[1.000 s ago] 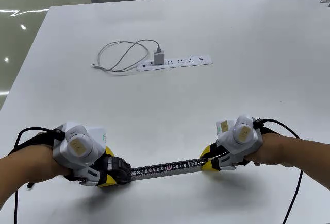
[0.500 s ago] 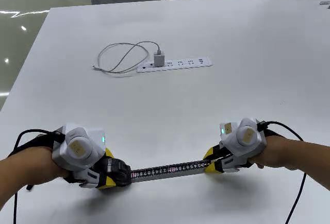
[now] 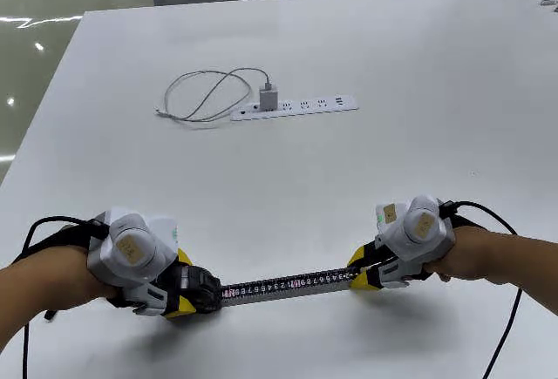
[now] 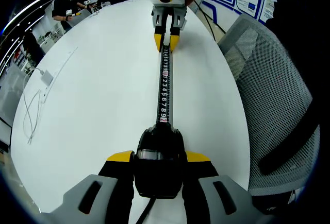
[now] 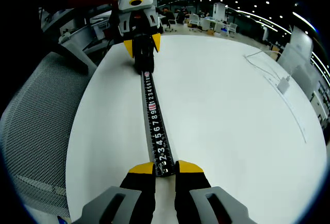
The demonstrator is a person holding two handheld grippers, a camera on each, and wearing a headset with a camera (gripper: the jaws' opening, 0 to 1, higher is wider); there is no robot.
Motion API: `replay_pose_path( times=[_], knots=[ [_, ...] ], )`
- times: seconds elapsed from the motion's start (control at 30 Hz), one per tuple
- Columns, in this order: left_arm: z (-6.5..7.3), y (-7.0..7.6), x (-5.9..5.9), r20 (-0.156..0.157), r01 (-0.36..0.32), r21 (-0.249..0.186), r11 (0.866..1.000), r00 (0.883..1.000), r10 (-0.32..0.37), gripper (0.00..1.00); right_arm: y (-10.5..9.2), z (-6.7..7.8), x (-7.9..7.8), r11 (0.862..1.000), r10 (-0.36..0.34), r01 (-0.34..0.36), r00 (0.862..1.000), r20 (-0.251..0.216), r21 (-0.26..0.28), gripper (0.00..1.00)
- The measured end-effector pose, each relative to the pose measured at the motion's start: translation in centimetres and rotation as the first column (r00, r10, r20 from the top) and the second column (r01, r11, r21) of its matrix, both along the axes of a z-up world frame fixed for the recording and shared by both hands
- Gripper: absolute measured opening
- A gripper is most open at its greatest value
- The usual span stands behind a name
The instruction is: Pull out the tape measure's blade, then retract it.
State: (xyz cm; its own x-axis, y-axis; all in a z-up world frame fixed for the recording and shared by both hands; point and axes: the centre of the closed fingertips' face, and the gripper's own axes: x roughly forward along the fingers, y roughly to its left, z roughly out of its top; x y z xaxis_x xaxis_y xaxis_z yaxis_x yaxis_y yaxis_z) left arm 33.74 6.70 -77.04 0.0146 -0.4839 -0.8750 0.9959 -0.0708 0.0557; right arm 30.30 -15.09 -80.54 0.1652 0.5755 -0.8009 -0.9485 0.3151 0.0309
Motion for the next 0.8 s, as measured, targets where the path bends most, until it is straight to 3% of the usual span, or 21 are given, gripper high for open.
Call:
replay_pose_path(
  times=[0.8],
  knots=[
    [0.0, -0.1, 0.0, 0.002, 0.001, 0.003, 1.0, 1.0, -0.001, 0.31, -1.4, 0.2, -0.2, 1.0, -0.004, 0.004, 1.0, 0.003, -0.004, 0.09]
  ],
)
